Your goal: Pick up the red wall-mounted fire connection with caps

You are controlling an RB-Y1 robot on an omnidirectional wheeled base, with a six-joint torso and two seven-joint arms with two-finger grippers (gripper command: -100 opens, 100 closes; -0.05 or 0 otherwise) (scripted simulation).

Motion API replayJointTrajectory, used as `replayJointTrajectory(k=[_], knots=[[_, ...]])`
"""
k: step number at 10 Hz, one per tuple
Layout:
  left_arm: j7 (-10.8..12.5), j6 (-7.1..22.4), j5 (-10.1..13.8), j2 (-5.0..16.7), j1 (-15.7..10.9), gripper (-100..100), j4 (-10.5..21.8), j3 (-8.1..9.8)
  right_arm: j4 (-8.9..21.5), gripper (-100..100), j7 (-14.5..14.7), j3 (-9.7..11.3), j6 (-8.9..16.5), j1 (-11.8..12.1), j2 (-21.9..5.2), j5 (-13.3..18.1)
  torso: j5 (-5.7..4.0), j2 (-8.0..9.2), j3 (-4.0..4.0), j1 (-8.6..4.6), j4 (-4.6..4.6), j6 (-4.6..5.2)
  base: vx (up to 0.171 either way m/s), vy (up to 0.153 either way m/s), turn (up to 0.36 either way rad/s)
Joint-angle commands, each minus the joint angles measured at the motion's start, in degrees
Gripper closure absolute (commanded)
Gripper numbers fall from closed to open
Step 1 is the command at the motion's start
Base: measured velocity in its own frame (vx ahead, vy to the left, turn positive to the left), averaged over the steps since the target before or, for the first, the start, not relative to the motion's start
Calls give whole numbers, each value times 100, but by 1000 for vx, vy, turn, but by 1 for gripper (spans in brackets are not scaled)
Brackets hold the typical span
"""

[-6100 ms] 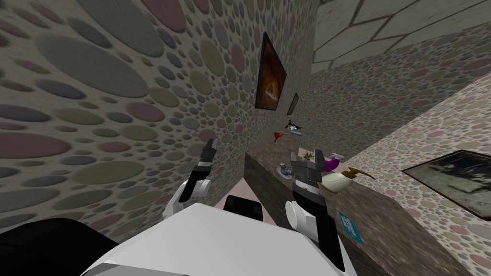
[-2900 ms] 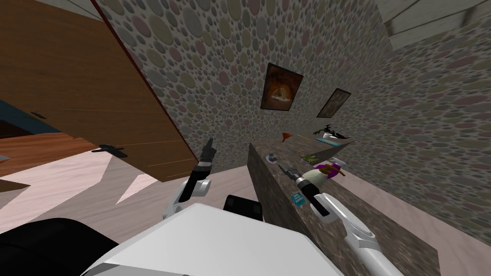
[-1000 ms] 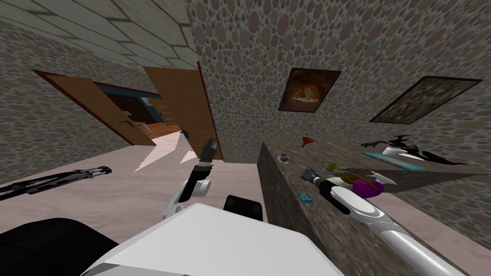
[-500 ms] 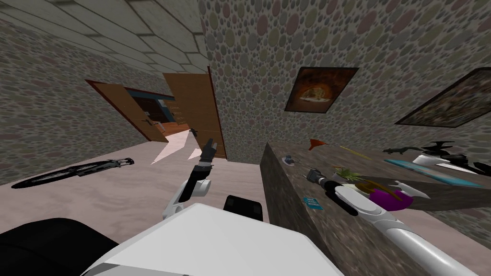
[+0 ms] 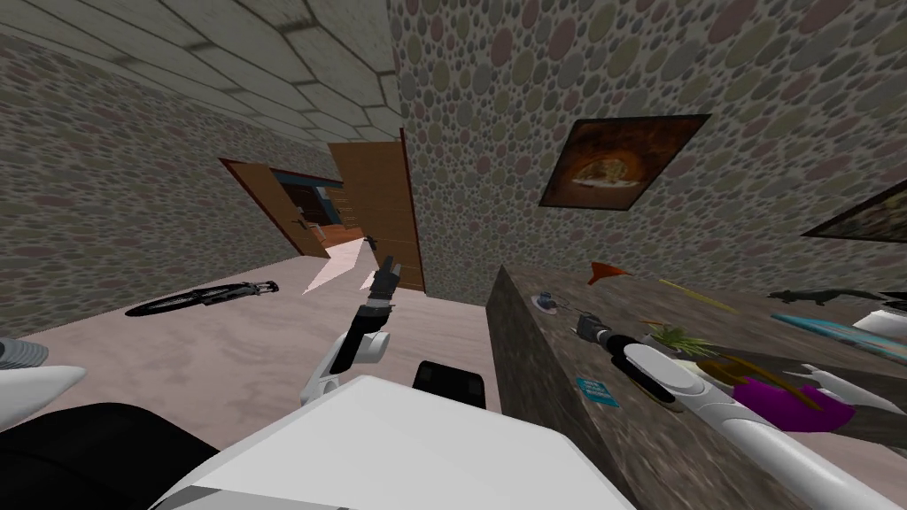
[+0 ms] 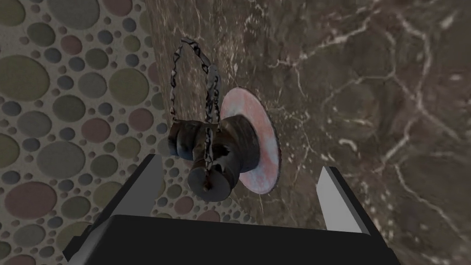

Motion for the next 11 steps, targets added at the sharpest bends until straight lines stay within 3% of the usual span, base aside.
replayJointTrajectory(k=[1, 6, 7, 8, 9, 10, 11], knots=[[0, 0, 0, 0, 0, 0, 0, 0, -18, -100, -104, 131, 56, -10, -110, 169, 0, 0, 0, 0, 0, 0, 1, 25, 77], [0, 0, 0, 0, 1, 0, 0, 0, 370, -100, 78, 499, 86, -242, -306, 922, 1, -12, -7, 2, -2, 1, 25, 36, 172], [0, 0, 0, 0, 1, 0, 0, 0, 342, -100, 87, 434, 78, -214, -275, 799, 1, -21, -12, 3, -4, -1, 32, 15, 36], [0, 0, 0, 0, 1, 0, 0, 1, 353, 0, 119, 437, 73, -222, -274, 808, 0, -14, -9, -4, -4, 5, 5, 3, -6], [0, 0, 0, 0, 1, 0, 0, 1, 351, -100, 115, 436, 73, -222, -274, 806, -2, -5, -3, -10, -1, 5, 0, 0, 0], [0, 0, 0, 0, 1, 0, 0, 1, 352, 100, 116, 436, 73, -222, -274, 807, -2, -1, -1, -11, 0, 6, 0, 0, 0], [0, 0, 0, 0, 1, 0, 0, 1, 351, 100, 116, 436, 73, -222, -274, 807, -2, 1, 1, -12, 0, 6, 0, 0, 0]])
